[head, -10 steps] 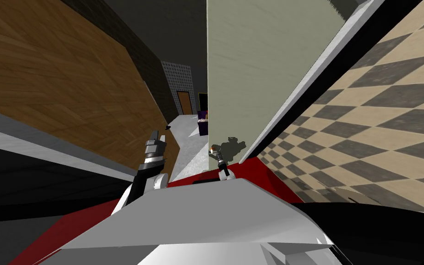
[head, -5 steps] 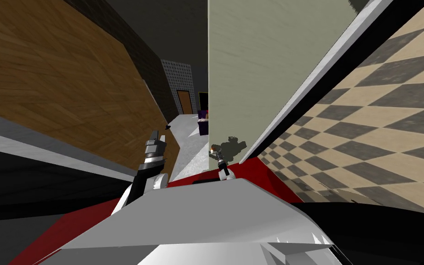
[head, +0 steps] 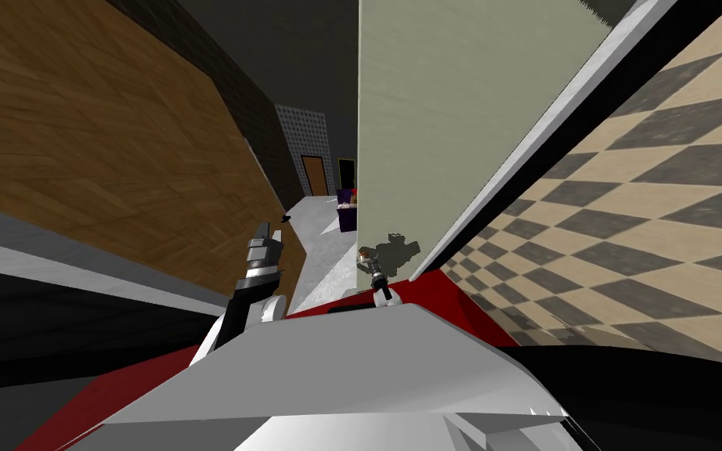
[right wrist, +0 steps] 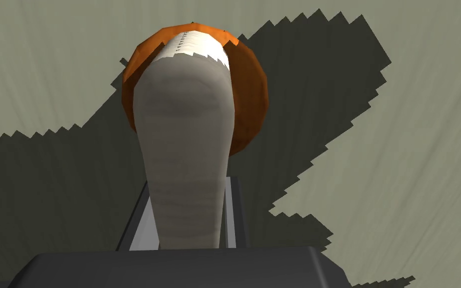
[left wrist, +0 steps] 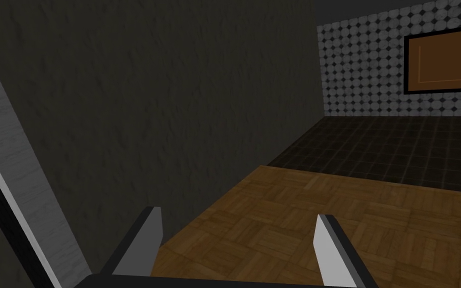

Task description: Push the door open

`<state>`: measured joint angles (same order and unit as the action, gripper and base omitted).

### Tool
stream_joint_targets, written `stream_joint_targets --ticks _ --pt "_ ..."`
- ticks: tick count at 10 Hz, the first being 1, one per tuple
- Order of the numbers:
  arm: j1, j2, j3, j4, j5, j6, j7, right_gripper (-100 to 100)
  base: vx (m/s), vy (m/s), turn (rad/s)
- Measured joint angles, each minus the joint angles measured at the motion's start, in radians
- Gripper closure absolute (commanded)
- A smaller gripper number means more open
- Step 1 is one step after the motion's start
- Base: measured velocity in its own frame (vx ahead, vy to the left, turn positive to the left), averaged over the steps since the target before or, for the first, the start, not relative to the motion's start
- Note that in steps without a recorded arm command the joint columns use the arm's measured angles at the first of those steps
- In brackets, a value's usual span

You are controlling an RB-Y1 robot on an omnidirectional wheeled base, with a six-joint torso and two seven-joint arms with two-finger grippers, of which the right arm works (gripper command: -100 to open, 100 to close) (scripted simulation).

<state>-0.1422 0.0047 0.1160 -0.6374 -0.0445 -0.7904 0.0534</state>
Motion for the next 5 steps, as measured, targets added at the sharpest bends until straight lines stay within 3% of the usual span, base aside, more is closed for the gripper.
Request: stream_joint_targets --ticks 1,2,5 --pt "-0.016 -0.006 -0.008 0.024 -0.005 -0.008 0.001 100 0.209 0.088 -0.037" --pt "-0.004 -0.012 -0.013 0.008 -0.008 -0.006 0.003 100 0.189 0.097 -0.050" --pt "-0.024 -0.032 -0.046 0.034 -0.028 -0.022 0.011 100 0.192 0.111 -0.063"
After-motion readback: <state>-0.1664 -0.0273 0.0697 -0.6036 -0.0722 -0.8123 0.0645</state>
